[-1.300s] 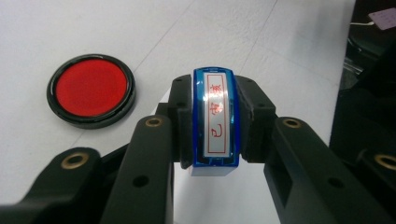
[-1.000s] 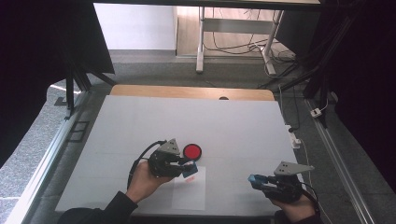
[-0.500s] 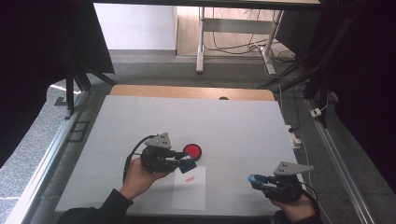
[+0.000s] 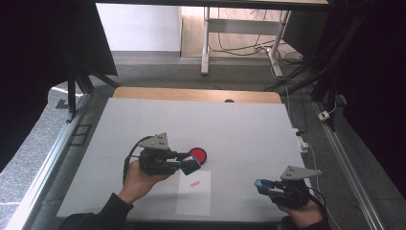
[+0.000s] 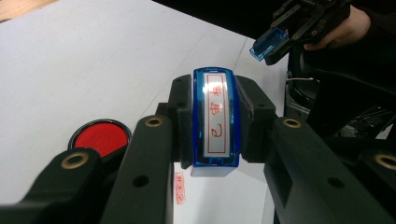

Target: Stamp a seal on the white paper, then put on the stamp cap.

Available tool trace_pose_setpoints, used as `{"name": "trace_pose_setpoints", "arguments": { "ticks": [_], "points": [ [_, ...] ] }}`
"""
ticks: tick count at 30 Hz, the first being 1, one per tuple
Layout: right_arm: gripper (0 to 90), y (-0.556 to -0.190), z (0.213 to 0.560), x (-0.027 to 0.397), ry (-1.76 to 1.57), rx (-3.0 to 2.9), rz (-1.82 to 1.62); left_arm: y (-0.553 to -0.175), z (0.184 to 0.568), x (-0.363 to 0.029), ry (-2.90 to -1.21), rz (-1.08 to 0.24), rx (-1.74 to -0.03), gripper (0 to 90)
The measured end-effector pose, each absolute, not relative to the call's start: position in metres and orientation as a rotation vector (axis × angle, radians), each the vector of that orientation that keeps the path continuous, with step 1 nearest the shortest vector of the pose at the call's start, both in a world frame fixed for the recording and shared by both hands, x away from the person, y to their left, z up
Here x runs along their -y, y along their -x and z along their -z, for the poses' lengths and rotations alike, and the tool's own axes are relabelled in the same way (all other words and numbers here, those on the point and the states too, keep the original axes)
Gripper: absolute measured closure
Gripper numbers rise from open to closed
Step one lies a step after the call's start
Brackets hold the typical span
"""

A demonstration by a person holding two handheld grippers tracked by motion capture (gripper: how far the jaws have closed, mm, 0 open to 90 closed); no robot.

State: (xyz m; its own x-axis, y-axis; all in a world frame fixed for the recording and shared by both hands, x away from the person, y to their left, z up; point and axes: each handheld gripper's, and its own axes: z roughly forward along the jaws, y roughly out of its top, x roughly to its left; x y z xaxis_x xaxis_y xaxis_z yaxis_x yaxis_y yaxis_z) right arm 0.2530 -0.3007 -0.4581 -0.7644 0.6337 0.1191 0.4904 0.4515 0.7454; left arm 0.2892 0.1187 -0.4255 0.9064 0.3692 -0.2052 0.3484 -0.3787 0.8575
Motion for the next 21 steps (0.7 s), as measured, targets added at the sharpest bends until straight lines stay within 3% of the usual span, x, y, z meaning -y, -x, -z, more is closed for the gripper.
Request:
{"name": "trace_pose_setpoints", "arguments": {
  "ticks": [21],
  "points": [
    [68.3,-0.25,0.451,0.291,-0.909,-2.522,-1.301,-0.289,0.428,-0.116,-2.005,-0.019,-0.496,70.2]
  ]
}}
